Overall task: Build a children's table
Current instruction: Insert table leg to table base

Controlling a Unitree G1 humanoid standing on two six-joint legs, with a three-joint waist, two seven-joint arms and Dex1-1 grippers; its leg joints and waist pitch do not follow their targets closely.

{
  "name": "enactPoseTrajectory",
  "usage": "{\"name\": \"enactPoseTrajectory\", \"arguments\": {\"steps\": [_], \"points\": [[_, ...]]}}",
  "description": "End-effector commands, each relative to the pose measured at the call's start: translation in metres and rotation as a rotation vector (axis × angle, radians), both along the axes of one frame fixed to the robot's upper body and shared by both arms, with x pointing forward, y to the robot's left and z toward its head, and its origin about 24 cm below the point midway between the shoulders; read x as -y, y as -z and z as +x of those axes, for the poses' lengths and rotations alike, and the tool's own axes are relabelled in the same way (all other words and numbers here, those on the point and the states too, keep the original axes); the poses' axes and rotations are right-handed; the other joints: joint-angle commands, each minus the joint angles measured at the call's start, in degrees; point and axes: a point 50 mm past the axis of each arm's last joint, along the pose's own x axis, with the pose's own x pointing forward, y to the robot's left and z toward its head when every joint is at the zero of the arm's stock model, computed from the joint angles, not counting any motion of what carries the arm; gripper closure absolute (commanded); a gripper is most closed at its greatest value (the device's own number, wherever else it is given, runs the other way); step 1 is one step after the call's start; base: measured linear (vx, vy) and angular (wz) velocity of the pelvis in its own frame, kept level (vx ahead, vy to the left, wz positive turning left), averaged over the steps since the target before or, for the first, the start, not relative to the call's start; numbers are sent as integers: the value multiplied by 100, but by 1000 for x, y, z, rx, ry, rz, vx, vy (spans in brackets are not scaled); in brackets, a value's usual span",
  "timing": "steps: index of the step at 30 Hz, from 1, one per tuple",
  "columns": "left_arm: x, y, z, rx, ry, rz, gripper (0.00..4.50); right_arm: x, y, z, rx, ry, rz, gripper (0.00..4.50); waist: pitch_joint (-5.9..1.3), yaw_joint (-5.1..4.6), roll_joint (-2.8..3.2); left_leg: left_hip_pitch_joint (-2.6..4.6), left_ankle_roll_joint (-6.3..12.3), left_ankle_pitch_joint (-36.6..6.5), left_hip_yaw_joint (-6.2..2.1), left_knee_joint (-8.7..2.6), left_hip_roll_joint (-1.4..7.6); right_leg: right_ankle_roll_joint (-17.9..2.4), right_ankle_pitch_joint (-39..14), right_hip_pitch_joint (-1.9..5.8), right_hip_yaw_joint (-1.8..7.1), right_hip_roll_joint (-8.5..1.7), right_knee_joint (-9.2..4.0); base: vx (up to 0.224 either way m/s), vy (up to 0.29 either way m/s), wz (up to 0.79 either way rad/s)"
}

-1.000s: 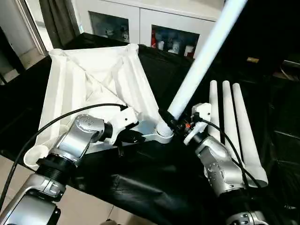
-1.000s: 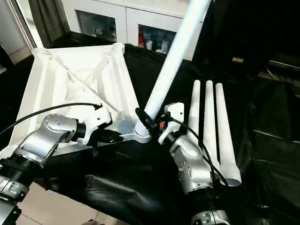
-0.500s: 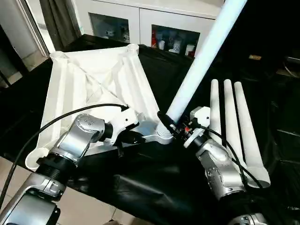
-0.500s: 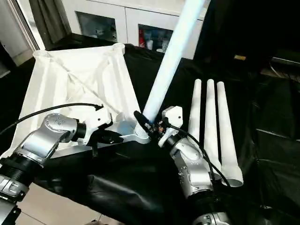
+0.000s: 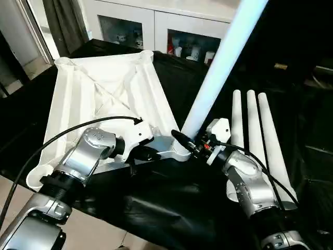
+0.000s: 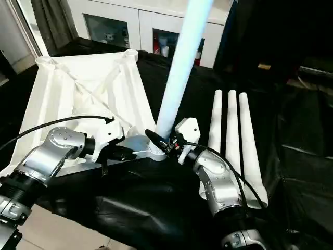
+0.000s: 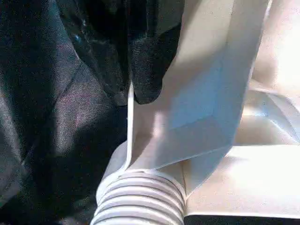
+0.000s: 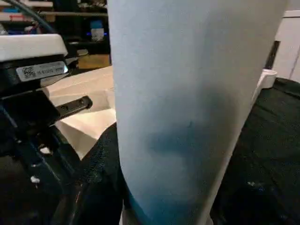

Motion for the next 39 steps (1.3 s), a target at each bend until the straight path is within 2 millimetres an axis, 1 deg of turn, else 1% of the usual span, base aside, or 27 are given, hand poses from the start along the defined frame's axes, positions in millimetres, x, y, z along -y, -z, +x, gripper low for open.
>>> {"name": "enactPoseTrajectory", "arguments": {"steps": [1, 2, 3, 5, 7, 9, 10, 12, 13, 14, 15, 18, 20, 21, 23, 26, 28, 29, 30, 31, 32, 34, 35, 36, 37, 38, 39], "points": [[-11, 16, -7, -56, -21, 70, 450, 4, 48, -19, -242, -70, -125, 261, -286, 42, 47, -21, 391, -460, -103, -420, 334, -1532, 24, 313, 272, -566, -375, 0, 0, 0], [-11, 16, -7, -56, -21, 70, 450, 4, 48, -19, -242, -70, -125, 261, -286, 42, 47, -21, 391, -460, -103, -420, 334, -1532, 24, 313, 272, -566, -375, 0, 0, 0], [-11, 16, -9, -57, -3, 63, 450, 4, 49, -20, -261, -108, -145, 261, -302, 37, 19, -17, 414, -418, -99, -411, 333, -1543, 116, 317, 269, -563, -366, 0, 0, 0], [-11, 17, -11, -55, 26, 67, 450, 5, 51, -20, -272, -148, -174, 261, -306, 31, 12, -21, 431, -417, -96, -406, 331, -1554, 145, 322, 268, -564, -366, 0, 0, 0], [-12, 18, -14, -51, 60, 83, 450, 6, 51, -19, -282, -182, -195, 261, -312, 26, 1, -16, 440, -467, -95, -406, 336, -1549, 80, 316, 269, -567, -372, 0, 0, 0], [-12, 18, -14, -50, 68, 87, 450, 6, 51, -19, -284, -191, -199, 261, -310, 19, 13, 3, 400, -559, -94, -418, 346, -1552, -23, 295, 268, -556, -383, 0, 0, 0], [-12, 18, -15, -51, 82, 92, 450, 6, 50, -17, -287, -205, -205, 261, -304, 18, -4, 7, 390, -608, -91, -424, 351, -1545, -71, 290, 268, -555, -395, 0, 0, 0], [-12, 18, -16, -53, 102, 97, 450, 7, 49, -16, -291, -231, -217, 261, -299, 10, -14, 21, 307, -783, -100, -443, 356, -1523, -306, 288, 265, -558, -407, 0, 0, 0], [-11, 16, -18, -64, 144, 95, 450, 8, 47, -14, -306, -284, -241, 261, -288, 12, -23, 27, 296, -825, -96, -446, 357, -1507, -374, 280, 268, -558, -419, 0, 0, 0], [-11, 16, -18, -64, 144, 95, 450, 8, 47, -14, -306, -284, -241, 261, -288, 10, -29, 33, 291, -871, -100, -449, 352, -1506, -458, 283, 269, -563, -422, 0, 0, 0], [-11, 14, -18, -71, 168, 94, 450, 9, 47, -15, -315, -319, -261, 261, -265, 5, -33, 37, 256, -1013, -107, -468, 352, -1466, -758, 280, 275, -568, -452, 0, 0, 0], [-11, 11, -19, -77, 197, 98, 450, 10, 48, -15, -330, -362, -282, 261, -250, 22, -24, 76, 219, -1123, -109, -500, 362, -1405, -1017, 271, 283, -581, -488, 0, 0, 0], [-12, 9, -20, -84, 227, 101, 450, 11, 49, -16, -339, -410, -307, 261, -254, 18, -19, 68, 226, -1019, -113, -499, 360, -1418, -860, 277, 279, -572, -471, 0, 0, 0], [-13, 8, -20, -87, 241, 111, 450, 12, 50, -18, -342, -451, -327, 261, -264, 12, -23, 65, 285, -848, -105, -484, 355, -1488, -525, 285, 268, -561, -444, 0, 0, 0], [-13, 8, -20, -89, 244, 114, 450, 13, 50, -19, -345, -467, -330, 261, -261, 24, -23, 62, 349, -735, -92, -473, 348, -1531, -299, 290, 269, -563, -429, 0, 0, 0], [-14, 8, -20, -97, 247, 110, 450, 13, 50, -20, -352, -489, -334, 261, -247, 34, -24, 62, 365, -741, -95, -484, 353, -1556, -287, 291, 262, -567, -436, 0, 0, 0], [-14, 7, -20, -105, 250, 103, 450, 13, 51, -21, -356, -508, -338, 261, -234, 44, -32, 71, 334, -867, -98, -501, 361, -1527, -508, 286, 261, -566, -456, 0, 0, 0], [-13, 7, -20, -108, 247, 96, 450, 13, 51, -21, -355, -511, -340, 261, -226, 50, -18, 78, 310, -928, -101, -509, 366, -1514, -618, 275, 265, -574, -466, 0, 0, 0], [-12, 6, -19, -103, 227, 86, 450, 12, 52, -20, -351, -489, -336, 261, -217, 46, -22, 78, 280, -1008, -103, -517, 366, -1506, -749, 270, 268, -575, -480, 0, 0, 0], [-12, 7, -15, -94, 188, 79, 450, 12, 53, -15, -342, -432, -325, 261, -218, 43, -24, 80, 267, -1039, -104, -522, 367, -1499, -806, 269, 267, -576, -485, 0, 0, 0], [-12, 7, -15, -94, 188, 79, 450, 12, 53, -15, -342, -432, -325, 261, -220, 42, -23, 88, 246, -1051, -103, -524, 370, -1499, -846, 260, 269, -579, -487, 0, 0, 0], [-11, 7, -8, -69, 115, 72, 450, 11, 53, -5, -327, -305, -308, 261, -179, 27, -22, 93, 188, -1304, -110, -550, 366, -1438, -1289, 231, 282, -582, -532, 0, 0, 0], [-10, 7, -5, -65, 85, 61, 450, 11, 53, -1, -327, -246, -307, 261, -154, 23, -33, 99, 141, -1468, -120, -561, 363, -1363, -1684, 213, 291, -592, -568, 0, 0, 0], [-9, 7, -4, -63, 77, 57, 450, 11, 53, 1, -327, -224, -305, 261, -139, 22, -24, 112, 63, -1658, -142, -580, 360, -1232, -2192, 203, 292, -609, -609, 0, 0, 0], [-7, 6, 0, -55, 37, 39, 450, 12, 53, 7, -330, -128, -296, 261, -140, 15, -27, 113, 22, -1716, -161, -591, 370, -1168, -2376, 201, 291, -615, -610, -56, 1, -6], [-5, 5, 3, -52, 5, 28, 450, 12, 54, 12, -334, -62, -289, 261, -118, -15, -26, 94, -47, -1842, -183, -613, 363, -1058, -2702, 181, 290, -622, -634, -58, 7, -11], [-1, 4, 8, -45, -49, 10, 450, 12, 53, 20, -346, 63, -269, 261, -118, -36, -22, 92, -110, -1963, -216, -627, 360, -917, -3043, 175, 284, -637, -653, -58, 7, -11]]}}
